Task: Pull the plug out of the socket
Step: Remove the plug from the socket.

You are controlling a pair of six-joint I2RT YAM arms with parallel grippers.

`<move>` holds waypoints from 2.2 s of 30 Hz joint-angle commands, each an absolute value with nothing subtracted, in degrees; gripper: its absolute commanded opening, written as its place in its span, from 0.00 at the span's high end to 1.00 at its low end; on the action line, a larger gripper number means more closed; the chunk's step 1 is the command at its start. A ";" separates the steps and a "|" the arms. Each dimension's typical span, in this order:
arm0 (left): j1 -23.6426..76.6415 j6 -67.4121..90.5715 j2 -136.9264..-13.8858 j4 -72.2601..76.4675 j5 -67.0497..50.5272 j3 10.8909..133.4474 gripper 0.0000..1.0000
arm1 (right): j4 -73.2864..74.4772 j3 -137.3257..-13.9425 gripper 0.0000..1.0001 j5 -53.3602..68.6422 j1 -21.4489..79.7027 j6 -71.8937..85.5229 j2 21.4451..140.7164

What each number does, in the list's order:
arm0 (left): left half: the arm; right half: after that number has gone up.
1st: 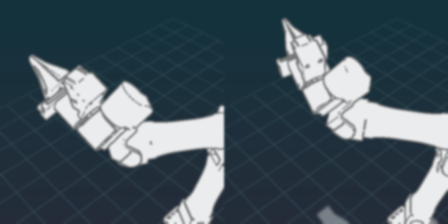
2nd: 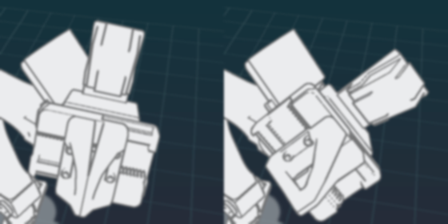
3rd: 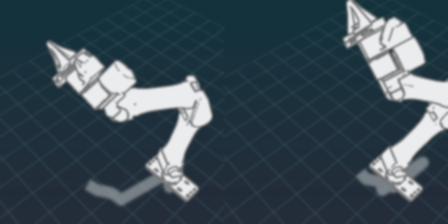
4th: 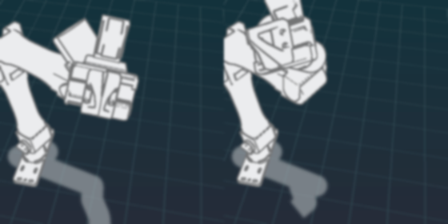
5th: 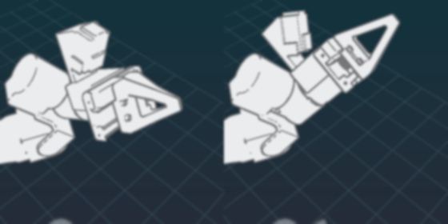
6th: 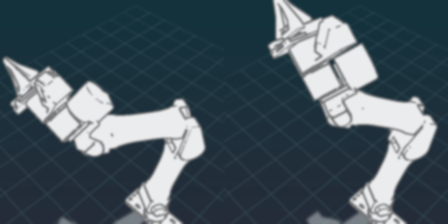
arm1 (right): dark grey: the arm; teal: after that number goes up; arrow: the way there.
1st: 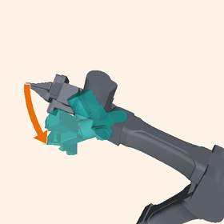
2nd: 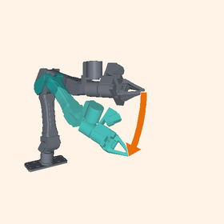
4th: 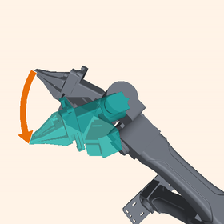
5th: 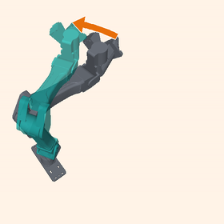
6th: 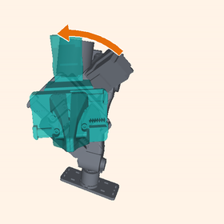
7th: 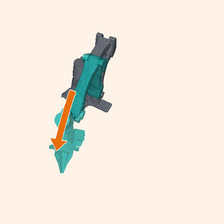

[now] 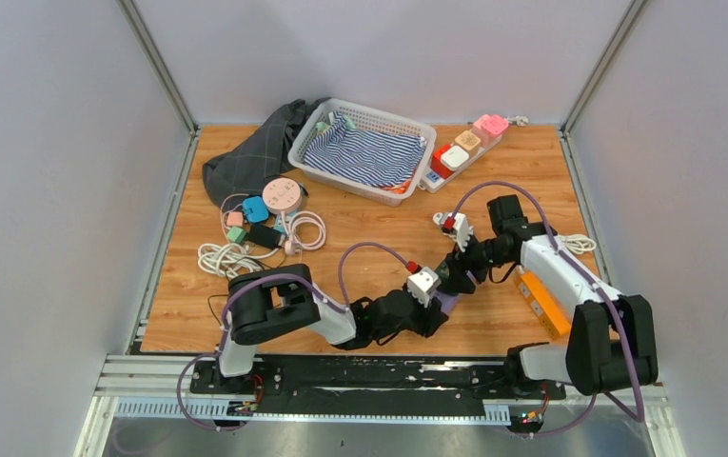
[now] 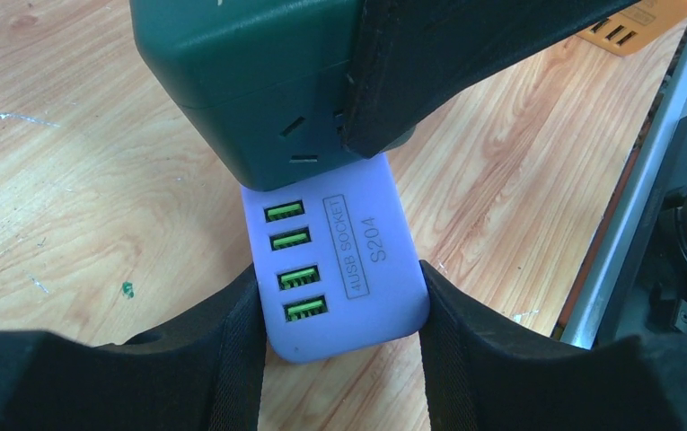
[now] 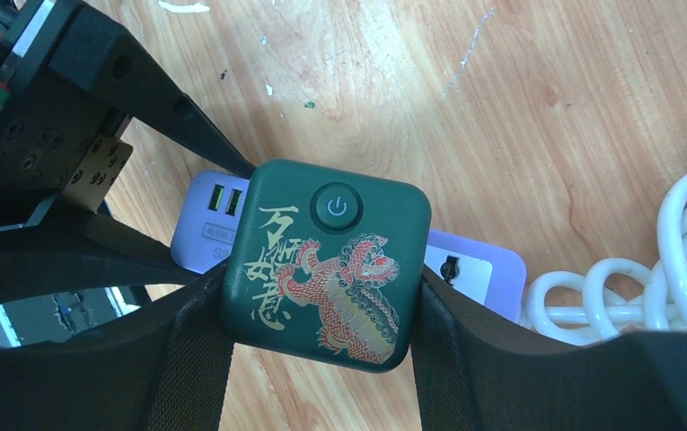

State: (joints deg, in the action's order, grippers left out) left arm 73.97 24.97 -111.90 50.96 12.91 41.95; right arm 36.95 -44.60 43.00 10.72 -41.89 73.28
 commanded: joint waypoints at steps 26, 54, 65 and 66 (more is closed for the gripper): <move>72.95 24.63 -113.11 54.84 9.84 41.66 1.00 | 39.06 -40.13 1.00 51.13 8.97 -46.98 66.56; 71.89 24.83 -114.74 54.84 9.36 41.41 1.00 | 39.83 -37.19 1.00 57.37 6.89 -58.18 59.07; 71.55 24.87 -115.20 54.84 8.96 41.40 1.00 | 34.08 -39.93 1.00 47.90 6.35 -36.67 65.44; 71.54 24.87 -115.29 54.84 8.89 41.40 1.00 | 33.96 -40.03 1.00 47.48 6.27 -36.13 65.62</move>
State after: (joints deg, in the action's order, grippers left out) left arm 72.40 25.67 -113.62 55.27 9.13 41.56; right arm 32.47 -38.24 46.63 6.68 -42.63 64.86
